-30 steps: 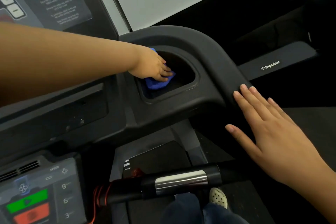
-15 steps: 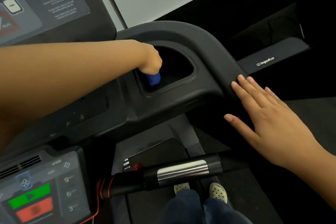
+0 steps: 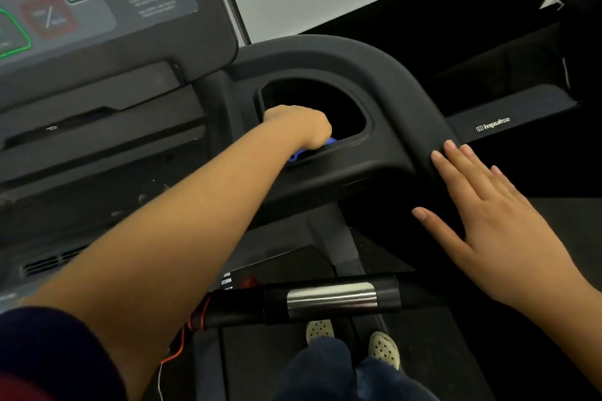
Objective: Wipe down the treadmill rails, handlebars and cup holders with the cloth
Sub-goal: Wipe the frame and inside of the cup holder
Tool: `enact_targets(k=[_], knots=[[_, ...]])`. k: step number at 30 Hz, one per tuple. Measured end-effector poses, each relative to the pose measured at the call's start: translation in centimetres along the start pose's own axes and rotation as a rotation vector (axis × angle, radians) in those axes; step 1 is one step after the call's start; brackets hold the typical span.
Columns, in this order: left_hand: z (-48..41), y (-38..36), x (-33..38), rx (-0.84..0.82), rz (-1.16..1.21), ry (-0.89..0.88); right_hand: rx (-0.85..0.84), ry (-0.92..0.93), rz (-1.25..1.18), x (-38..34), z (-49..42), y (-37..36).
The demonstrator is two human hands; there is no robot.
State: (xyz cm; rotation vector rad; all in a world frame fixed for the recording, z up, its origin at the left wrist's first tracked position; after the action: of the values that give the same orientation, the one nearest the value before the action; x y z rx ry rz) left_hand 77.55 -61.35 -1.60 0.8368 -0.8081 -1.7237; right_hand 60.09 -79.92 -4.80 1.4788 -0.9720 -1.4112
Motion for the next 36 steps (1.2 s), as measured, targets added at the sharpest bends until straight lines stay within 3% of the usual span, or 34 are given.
enact_targets(k=[5,10,14,18,22,25,29,33,36], knots=[[-0.8,1.1,1.2,0.127,0.506,0.0,0.011,0.002,-0.002,0.0,0.0,0.0],[-0.4,0.5,1.4,0.243,0.675,0.01,0.028,0.006,-0.013,0.0,0.1,0.0],[3.4,-0.9,0.2,0.464,0.564,-0.109,0.023,0.021,-0.01,0.0,0.1,0.0],[7.9,-5.3,-1.6,0.641,0.33,-0.471,0.001,0.011,0.014,0.1,0.1,-0.2],[8.2,-8.4,-4.5,0.629,0.132,-0.437,0.083,0.014,0.09,-1.1,-0.2,0.0],[8.5,-8.6,-5.0,0.637,0.032,-0.467,0.11,0.242,0.008,-4.7,-2.2,1.1],[8.5,-8.9,-5.1,0.591,0.107,-0.409,-0.049,0.704,0.0,-10.2,-6.3,0.5],[8.8,-9.9,-7.0,0.526,0.402,-0.082,-0.108,0.832,0.172,-11.0,-9.7,-3.1],[9.5,-11.1,-8.3,0.587,0.337,-0.077,-0.05,0.907,0.25,-10.3,-10.4,-4.4]])
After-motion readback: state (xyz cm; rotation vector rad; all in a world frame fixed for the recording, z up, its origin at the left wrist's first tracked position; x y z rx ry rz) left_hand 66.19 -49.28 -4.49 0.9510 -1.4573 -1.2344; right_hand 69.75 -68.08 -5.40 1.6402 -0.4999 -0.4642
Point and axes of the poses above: each hand's wrist, its own z-axis away from the middle knuckle, its own y-axis out of the back of the hand, x = y × z, the point moved 2 cm from there along -z, towards the middle knuckle, and after that the axes turned 3 degrees about -z, right-handed, at the moved point
